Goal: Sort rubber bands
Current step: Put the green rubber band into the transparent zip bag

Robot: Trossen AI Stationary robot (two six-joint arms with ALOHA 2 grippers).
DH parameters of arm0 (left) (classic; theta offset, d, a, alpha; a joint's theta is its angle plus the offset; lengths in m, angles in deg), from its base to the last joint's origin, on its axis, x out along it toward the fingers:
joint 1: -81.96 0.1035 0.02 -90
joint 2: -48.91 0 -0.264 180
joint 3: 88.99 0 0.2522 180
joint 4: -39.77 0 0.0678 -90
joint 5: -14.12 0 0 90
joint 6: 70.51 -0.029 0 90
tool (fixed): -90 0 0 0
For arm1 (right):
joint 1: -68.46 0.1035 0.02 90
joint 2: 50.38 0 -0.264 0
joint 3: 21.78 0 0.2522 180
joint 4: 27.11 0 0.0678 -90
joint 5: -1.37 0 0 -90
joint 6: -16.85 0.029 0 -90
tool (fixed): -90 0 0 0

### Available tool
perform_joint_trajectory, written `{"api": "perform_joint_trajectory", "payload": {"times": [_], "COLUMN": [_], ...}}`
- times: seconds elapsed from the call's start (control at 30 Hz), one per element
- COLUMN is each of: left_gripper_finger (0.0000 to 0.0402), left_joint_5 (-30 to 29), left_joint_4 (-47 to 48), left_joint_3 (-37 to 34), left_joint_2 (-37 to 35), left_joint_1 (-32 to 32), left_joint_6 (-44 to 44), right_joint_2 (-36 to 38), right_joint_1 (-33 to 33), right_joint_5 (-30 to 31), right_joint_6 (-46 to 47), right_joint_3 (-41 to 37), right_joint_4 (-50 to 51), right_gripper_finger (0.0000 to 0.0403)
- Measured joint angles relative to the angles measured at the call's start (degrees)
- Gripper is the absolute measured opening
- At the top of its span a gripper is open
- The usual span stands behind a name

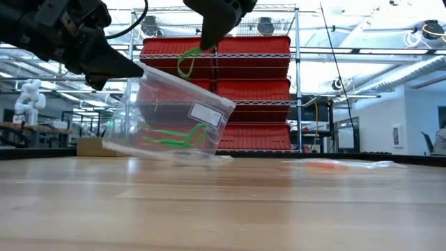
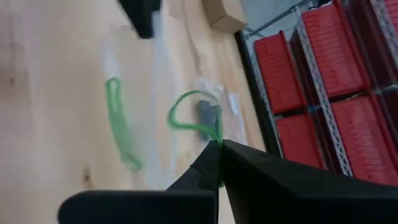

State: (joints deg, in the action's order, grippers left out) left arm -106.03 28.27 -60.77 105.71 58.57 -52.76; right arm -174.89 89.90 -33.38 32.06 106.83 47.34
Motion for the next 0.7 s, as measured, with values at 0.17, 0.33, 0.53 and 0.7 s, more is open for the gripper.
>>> {"api": "perform_joint_trajectory", "payload": {"times": [0.17,0.33,0.53,0.7], "left_gripper_finger": [0.0000,0.0000,0.0000,0.0000], "left_joint_5": [0.00,0.00,0.00,0.00], "left_joint_4": [-0.02,-0.04,-0.02,-0.01], "left_joint_3": [0.00,0.00,0.02,0.02], "left_joint_2": [0.00,0.00,0.00,0.00], "left_joint_1": [0.00,0.00,0.00,0.00], "left_joint_6": [0.02,0.08,0.42,0.46], "right_joint_2": [0.45,-0.99,-1.45,-1.48], "right_joint_1": [0.04,0.02,-0.01,-0.18], "right_joint_5": [0.13,-1.63,-1.09,-0.23], "right_joint_6": [-0.01,-0.83,-1.12,-1.30], "right_joint_3": [0.00,0.00,0.00,0.00], "right_joint_4": [-0.45,-1.43,-1.39,-1.26], "right_gripper_finger": [0.0000,0.0000,0.0000,0.0000]}}
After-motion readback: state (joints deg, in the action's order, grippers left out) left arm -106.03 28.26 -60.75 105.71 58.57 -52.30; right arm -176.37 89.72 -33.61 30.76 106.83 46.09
